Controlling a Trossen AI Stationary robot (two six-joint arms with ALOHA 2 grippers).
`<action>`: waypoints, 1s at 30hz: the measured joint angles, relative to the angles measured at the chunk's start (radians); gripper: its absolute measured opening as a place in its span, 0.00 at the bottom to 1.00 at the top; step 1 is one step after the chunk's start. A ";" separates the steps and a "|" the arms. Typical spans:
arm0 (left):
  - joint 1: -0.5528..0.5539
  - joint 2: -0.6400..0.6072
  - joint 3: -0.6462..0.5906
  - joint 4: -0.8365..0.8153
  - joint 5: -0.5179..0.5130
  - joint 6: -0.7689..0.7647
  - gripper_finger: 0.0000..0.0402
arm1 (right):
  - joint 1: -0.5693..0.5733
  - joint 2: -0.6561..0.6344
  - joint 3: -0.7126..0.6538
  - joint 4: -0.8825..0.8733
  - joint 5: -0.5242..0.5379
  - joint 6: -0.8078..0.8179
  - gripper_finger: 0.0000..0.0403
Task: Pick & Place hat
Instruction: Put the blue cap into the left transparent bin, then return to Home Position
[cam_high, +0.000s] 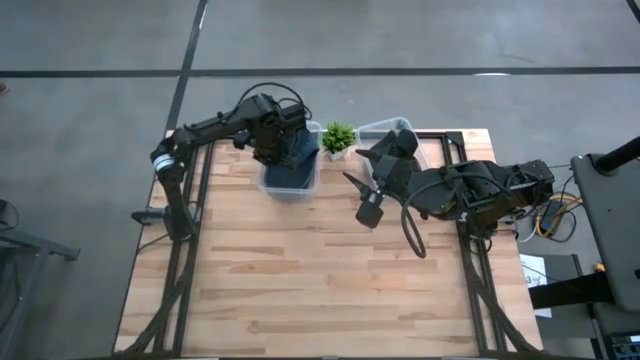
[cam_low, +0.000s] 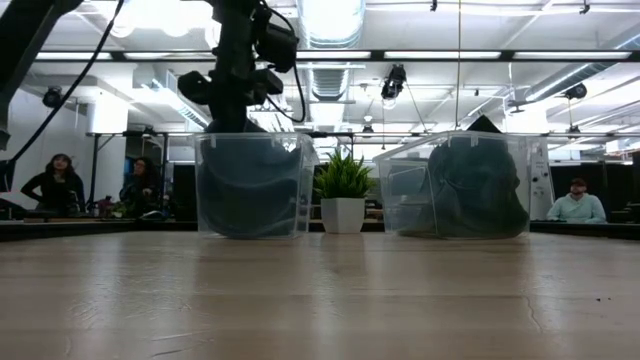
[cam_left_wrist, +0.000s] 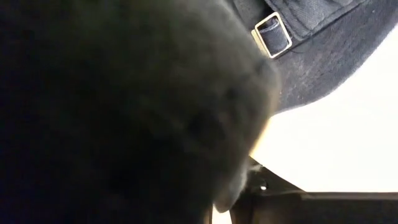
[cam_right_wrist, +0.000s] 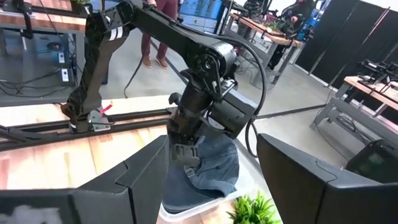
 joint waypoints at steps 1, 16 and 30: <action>0.000 0.000 0.000 0.000 0.000 -0.001 0.05 | 0.000 0.000 0.000 -0.003 0.000 0.000 0.60; 0.000 -0.001 0.000 -0.001 -0.002 0.051 0.15 | -0.002 0.000 -0.022 -0.012 0.002 0.005 0.58; -0.002 -0.089 0.007 -0.001 -0.041 0.026 0.44 | -0.002 0.000 -0.026 -0.012 0.001 0.006 0.58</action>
